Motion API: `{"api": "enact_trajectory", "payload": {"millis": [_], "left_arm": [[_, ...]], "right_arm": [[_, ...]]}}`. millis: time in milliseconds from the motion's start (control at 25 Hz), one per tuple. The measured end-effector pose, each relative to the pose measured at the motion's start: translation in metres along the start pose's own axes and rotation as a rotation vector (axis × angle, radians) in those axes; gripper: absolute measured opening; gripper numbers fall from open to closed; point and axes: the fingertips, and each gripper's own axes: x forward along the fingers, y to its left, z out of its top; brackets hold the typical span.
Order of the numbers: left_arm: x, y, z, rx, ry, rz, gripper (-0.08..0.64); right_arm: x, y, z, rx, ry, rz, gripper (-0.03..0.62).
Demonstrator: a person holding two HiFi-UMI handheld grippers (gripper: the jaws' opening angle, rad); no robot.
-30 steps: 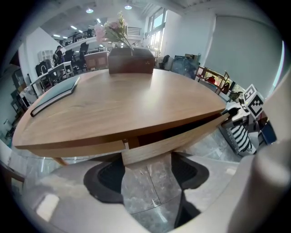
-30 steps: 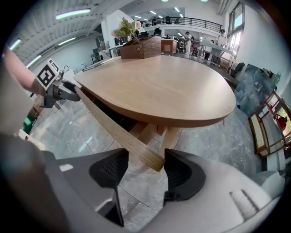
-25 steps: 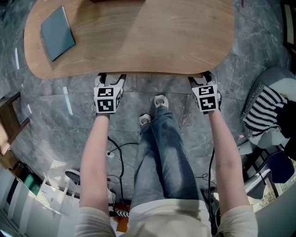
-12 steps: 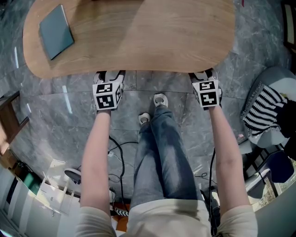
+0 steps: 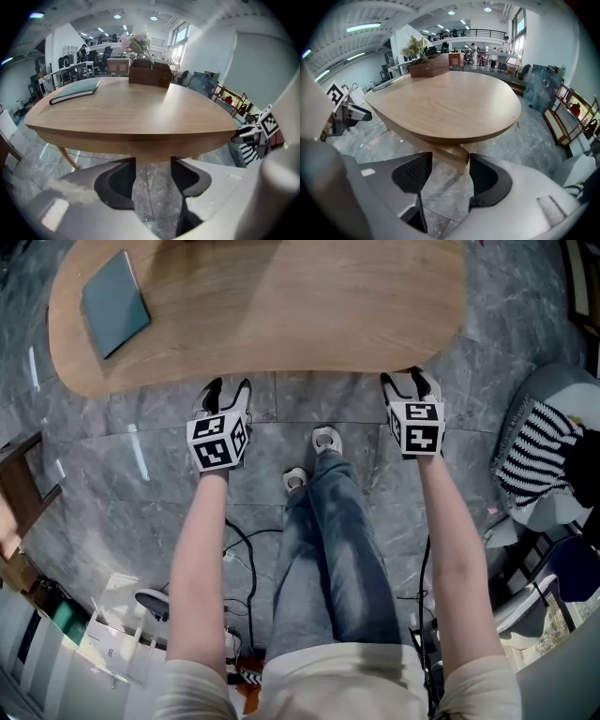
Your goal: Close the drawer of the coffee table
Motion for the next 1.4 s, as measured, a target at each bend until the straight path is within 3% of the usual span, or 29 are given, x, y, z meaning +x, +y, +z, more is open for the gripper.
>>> {"api": "enact_trajectory", "payload": {"millis": [160, 280, 560, 1000, 1400], "left_arm": [[-0.015, -0.012, -0.006, -0.015, -0.031, -0.020, 0.187], [-0.027, -0.022, -0.009, -0.044, -0.060, -0.037, 0.108], [-0.061, -0.038, -0.014, -0.081, -0.117, -0.061, 0.002], [-0.138, -0.072, -0.017, -0.068, -0.208, -0.114, 0.002], [-0.256, -0.121, -0.020, -0.096, -0.280, -0.183, 0.000]], "right_arm": [[-0.017, 0.004, -0.005, 0.013, -0.029, -0.027, 0.220], [-0.031, 0.013, -0.007, 0.043, -0.066, -0.021, 0.146], [-0.069, 0.046, -0.005, 0.127, -0.157, -0.017, 0.005], [-0.152, 0.115, -0.001, 0.150, -0.280, 0.025, 0.002], [-0.272, 0.186, 0.005, 0.050, -0.351, 0.109, 0.002]]}}
